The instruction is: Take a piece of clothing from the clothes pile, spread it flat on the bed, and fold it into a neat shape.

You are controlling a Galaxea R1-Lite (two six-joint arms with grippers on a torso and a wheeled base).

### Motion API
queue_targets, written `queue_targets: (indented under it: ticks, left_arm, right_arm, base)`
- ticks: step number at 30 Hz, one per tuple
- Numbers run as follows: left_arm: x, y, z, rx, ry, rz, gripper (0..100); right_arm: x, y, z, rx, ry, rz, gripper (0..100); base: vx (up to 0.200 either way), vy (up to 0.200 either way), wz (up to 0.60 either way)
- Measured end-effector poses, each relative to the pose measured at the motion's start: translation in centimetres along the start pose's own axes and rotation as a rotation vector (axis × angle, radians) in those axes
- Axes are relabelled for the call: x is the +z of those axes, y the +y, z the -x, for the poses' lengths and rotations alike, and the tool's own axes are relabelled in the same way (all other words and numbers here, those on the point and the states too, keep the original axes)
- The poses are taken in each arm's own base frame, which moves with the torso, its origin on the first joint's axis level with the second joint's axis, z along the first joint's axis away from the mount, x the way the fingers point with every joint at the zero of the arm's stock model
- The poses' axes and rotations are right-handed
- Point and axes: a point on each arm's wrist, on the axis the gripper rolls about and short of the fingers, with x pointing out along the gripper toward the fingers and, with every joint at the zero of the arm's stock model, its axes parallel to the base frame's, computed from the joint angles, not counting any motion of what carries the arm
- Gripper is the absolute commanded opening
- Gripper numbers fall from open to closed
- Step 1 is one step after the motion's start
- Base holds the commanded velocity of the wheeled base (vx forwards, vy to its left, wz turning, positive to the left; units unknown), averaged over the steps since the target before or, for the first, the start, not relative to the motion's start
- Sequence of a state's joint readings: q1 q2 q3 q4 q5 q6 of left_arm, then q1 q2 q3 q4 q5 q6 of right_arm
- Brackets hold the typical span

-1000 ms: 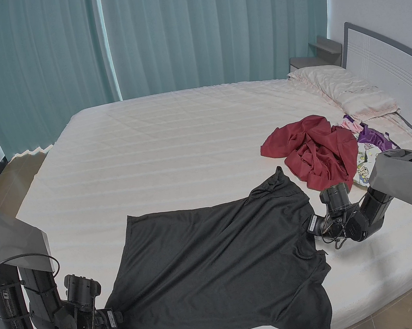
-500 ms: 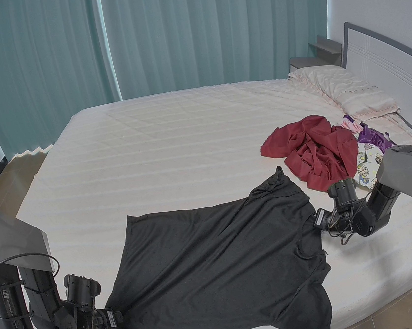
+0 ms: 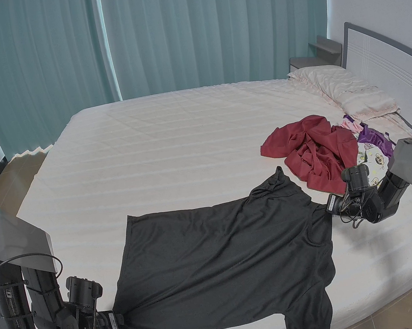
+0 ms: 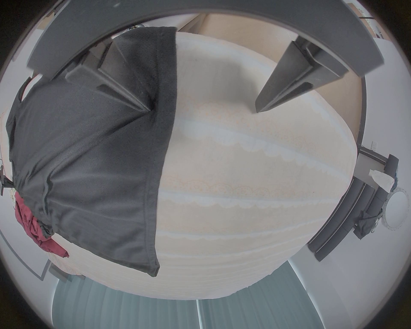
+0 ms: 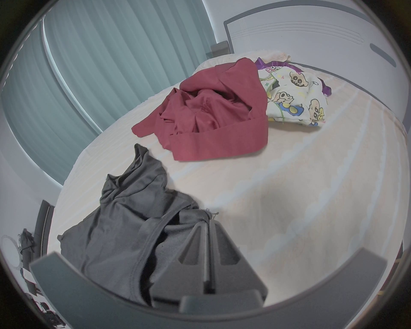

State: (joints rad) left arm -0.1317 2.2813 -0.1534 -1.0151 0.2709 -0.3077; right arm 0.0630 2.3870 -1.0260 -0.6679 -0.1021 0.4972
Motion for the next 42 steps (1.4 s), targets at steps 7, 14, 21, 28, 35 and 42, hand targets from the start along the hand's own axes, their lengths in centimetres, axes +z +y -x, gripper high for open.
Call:
queue_targets:
  ticks: [7,14,21,28,35,42]
  left_arm:
    - [0.0,0.0,-0.1,-0.004,0.003,0.000,100]
    - [0.5,-0.3,0.0,-0.059,-0.037,0.017,100]
    - [0.6,-0.4,0.2,-0.088,-0.058,0.038,100]
    - [0.5,-0.9,0.8,-0.155,-0.058,0.090,100]
    - [-0.7,-2.3,2.0,-0.256,-0.008,0.165,100]
    - [-1.2,-2.6,2.7,-0.345,0.001,0.167,100]
  right_arm:
    - [0.5,0.3,-1.0,0.017,-0.035,-0.002,100]
    - [0.2,0.2,-0.7,0.032,-0.053,-0.010,100]
    - [-2.7,-0.5,2.3,0.052,0.055,-0.038,100]
    - [-6.5,-0.4,7.5,0.090,0.187,-0.137,100]
    - [-8.2,0.2,10.4,0.143,0.218,-0.185,100]
    - [-9.0,-0.2,11.7,0.188,0.186,-0.163,100]
  base:
    - [0.000,0.000,0.00]
    - [0.000,0.000,0.00]
    - [0.000,0.000,0.00]
    - [-0.171,0.000,0.00]
    - [-0.171,0.000,0.00]
    - [0.000,0.000,0.00]
